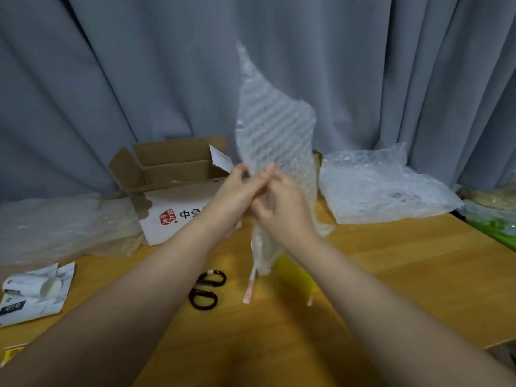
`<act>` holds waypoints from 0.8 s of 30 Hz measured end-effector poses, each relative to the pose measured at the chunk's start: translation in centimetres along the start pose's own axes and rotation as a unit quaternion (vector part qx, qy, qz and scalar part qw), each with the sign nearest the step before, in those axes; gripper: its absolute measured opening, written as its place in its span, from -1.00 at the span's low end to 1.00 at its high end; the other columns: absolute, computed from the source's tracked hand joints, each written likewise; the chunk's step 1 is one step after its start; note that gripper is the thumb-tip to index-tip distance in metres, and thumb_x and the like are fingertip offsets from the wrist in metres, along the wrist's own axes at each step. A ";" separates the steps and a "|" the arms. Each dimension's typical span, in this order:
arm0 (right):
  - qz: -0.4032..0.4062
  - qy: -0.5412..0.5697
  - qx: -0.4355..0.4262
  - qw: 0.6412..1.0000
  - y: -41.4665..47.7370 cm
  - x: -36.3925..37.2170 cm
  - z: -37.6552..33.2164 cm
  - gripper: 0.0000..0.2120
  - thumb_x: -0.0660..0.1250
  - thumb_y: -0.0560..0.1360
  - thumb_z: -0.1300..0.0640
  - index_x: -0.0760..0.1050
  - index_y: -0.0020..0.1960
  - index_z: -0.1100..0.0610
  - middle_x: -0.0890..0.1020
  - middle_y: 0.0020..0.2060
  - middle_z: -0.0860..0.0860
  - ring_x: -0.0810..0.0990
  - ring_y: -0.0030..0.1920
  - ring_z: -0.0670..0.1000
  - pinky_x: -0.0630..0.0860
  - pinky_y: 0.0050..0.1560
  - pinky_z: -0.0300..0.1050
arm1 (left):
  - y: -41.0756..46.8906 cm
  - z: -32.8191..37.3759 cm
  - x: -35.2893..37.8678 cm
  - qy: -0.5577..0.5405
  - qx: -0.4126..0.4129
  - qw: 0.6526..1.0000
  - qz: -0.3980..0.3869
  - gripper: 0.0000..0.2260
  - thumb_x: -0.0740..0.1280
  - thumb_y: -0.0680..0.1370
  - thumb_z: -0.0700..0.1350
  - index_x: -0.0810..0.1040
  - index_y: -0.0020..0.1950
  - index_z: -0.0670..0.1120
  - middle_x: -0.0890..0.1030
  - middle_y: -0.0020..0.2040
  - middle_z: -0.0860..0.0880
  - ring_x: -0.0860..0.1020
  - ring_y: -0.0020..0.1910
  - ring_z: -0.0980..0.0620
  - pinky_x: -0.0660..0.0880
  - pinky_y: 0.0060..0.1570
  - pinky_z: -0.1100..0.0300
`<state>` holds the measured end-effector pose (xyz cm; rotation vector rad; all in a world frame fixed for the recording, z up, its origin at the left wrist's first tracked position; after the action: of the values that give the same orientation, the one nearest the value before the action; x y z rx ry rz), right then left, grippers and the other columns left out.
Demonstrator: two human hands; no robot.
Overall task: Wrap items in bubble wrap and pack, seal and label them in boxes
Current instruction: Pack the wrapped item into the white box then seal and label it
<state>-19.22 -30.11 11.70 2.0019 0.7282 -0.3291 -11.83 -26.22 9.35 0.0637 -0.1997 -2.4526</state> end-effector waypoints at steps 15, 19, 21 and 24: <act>-0.018 0.285 0.298 0.911 2.8 6.3 2.7 -0.40 0.37 0.49 -0.10 0.30 0.43 0.11 0.48 0.13 -0.08 0.48 0.05 -0.17 0.42 -0.01 -0.32 | -6.1 2.6 -21.9 -0.069 0.041 0.980 0.184 -0.87 0.18 0.62 -0.24 0.51 -0.04 -0.13 0.66 -0.31 0.01 0.63 -0.33 0.10 0.59 -0.19 0.23; -0.016 0.252 0.238 0.938 3.9 6.1 2.0 -0.69 0.40 0.47 -0.07 0.59 0.10 0.11 0.65 0.00 0.00 0.60 -0.04 -0.12 0.54 -0.07 -0.23 | -6.4 1.4 -23.2 -0.096 0.025 0.979 0.178 -0.87 0.18 0.61 -0.24 0.52 -0.04 -0.13 0.66 -0.28 -0.02 0.63 -0.32 0.10 0.60 -0.24 0.26; 0.002 0.206 0.184 0.961 4.6 5.2 1.0 -0.71 0.41 0.48 -0.03 0.59 -0.10 0.22 0.64 -0.15 0.18 0.60 -0.13 0.07 0.55 -0.03 0.05 | -6.3 0.9 -23.5 -0.091 0.019 0.981 0.170 -0.88 0.21 0.61 -0.22 0.54 -0.04 -0.14 0.65 -0.23 -0.05 0.63 -0.28 0.07 0.60 -0.19 0.23; 0.031 0.236 0.150 0.960 5.3 4.2 -0.4 -0.83 0.36 0.53 0.11 0.51 -0.06 0.24 0.60 -0.33 0.13 0.55 -0.29 -0.05 0.51 -0.13 -0.04 | -6.6 2.0 -25.4 0.008 0.068 0.967 0.245 -0.91 0.31 0.56 -0.15 0.56 -0.12 -0.11 0.61 -0.25 -0.02 0.57 -0.26 0.10 0.53 -0.14 0.23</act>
<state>-12.68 -30.26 13.46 2.4240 0.9502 0.0913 3.62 -4.88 10.15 0.0819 -0.3343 -1.9430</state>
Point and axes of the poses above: each hand's wrist, its own y-axis towards the middle knuckle, its own x-axis out of the palm, z = x × y, the point moved 10 cm from there along y, towards the middle knuckle
